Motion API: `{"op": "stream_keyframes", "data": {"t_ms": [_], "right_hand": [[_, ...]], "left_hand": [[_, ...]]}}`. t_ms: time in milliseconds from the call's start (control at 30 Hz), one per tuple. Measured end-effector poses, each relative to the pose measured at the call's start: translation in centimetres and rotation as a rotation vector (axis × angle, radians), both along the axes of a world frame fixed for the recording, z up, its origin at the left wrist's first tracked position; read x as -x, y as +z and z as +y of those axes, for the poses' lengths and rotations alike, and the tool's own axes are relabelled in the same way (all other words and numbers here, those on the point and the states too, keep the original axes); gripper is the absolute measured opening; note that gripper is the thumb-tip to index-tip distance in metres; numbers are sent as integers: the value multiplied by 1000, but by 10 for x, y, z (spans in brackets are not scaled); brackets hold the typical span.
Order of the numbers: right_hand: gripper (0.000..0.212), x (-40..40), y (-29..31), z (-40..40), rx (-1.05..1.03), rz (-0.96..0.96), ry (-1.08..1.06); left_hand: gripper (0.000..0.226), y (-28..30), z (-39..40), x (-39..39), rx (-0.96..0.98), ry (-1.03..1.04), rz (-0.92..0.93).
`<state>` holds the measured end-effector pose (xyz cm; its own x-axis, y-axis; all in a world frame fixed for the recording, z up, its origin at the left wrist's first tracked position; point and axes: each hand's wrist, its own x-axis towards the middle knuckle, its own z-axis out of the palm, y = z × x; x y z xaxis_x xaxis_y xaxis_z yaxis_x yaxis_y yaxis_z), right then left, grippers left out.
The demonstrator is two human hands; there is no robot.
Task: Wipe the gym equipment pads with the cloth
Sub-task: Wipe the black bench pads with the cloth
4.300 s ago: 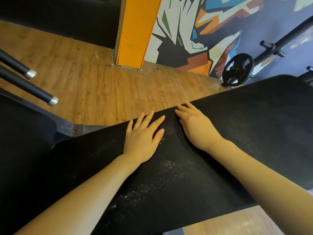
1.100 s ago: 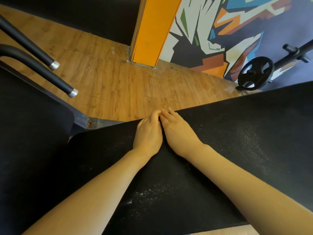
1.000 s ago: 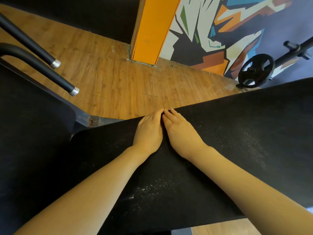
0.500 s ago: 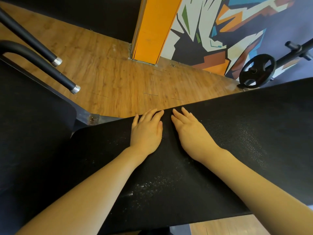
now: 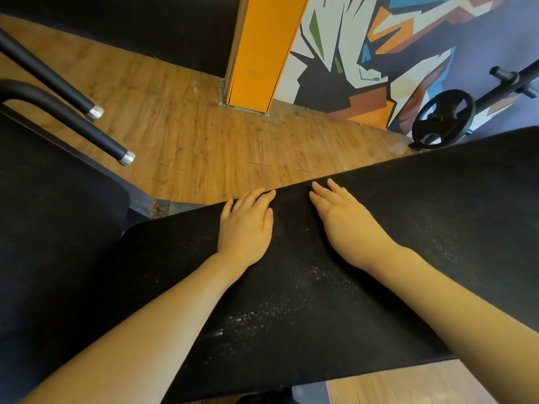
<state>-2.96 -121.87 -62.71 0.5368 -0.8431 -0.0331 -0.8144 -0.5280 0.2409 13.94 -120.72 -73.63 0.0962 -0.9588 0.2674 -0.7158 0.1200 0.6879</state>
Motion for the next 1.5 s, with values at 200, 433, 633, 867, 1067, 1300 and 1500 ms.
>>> {"op": "stream_keyframes", "data": {"t_ms": [200, 433, 633, 867, 1067, 1300, 1500], "right_hand": [[60, 61, 8, 46, 14, 21, 78], [46, 18, 14, -22, 35, -81, -72], [62, 78, 11, 71, 18, 45, 106], [47, 26, 12, -12, 63, -65, -41], [50, 41, 8, 23, 47, -31, -10], [50, 37, 3, 39, 76, -6, 59], [50, 3, -3, 21, 38, -85, -62]], "left_hand": [[42, -2, -1, 0, 5, 4, -1], [42, -1, -2, 0, 4, 6, 10], [42, -2, -1, 0, 10, -4, 18], [42, -3, -2, 0, 23, -6, 20], [42, -3, -1, -1, 20, -13, 20], [43, -3, -1, 0, -1, -11, 6], [49, 2, 13, -1, -100, -67, -62]]}}
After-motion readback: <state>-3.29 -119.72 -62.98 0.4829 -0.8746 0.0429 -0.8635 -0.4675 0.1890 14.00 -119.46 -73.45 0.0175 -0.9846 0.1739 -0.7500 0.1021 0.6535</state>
